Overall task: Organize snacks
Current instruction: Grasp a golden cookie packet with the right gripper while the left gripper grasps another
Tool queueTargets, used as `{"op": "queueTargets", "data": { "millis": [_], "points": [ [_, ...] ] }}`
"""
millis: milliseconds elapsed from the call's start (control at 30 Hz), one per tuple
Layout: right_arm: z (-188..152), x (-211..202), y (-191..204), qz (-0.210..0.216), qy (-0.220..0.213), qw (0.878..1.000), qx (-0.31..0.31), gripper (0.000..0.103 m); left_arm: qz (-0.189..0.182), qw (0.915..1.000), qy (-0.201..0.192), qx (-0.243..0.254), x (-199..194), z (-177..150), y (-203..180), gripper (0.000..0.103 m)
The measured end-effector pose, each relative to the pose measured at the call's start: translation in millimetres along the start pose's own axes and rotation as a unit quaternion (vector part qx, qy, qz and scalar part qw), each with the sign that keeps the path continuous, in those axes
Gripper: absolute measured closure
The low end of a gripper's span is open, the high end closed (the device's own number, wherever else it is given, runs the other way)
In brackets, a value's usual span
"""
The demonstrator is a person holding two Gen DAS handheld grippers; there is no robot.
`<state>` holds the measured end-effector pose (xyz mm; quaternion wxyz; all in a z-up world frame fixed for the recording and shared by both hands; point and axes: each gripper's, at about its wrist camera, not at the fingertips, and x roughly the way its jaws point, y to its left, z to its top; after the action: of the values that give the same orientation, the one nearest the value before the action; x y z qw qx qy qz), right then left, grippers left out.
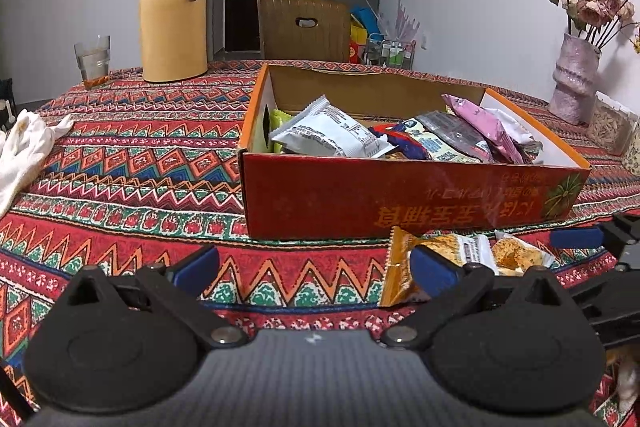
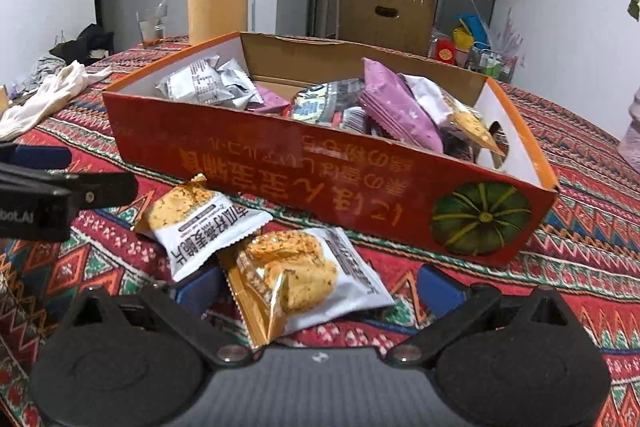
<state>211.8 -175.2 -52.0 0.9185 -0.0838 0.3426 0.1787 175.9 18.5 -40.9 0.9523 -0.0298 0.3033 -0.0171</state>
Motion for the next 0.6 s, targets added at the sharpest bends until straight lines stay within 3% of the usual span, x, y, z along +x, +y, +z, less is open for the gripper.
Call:
{"op": "queueTargets", "data": {
  "millis": [267,433,600],
  "points": [
    [3,8,-8,0.029,0.0,0.999,0.014,0.003,-0.004,1.0,0.003,-0.006,2,0,2,0.0],
    [3,0,-5,0.043,-0.011,0.999,0.005,0.036,-0.005,0.9999,0.007,-0.008,3,0,2,0.0],
    [-2,-9,-4,0.041,-0.019,0.999,0.006,0.051,-0.005,0.9999,0.008,-0.011,3,0,3,0.0]
  ]
}}
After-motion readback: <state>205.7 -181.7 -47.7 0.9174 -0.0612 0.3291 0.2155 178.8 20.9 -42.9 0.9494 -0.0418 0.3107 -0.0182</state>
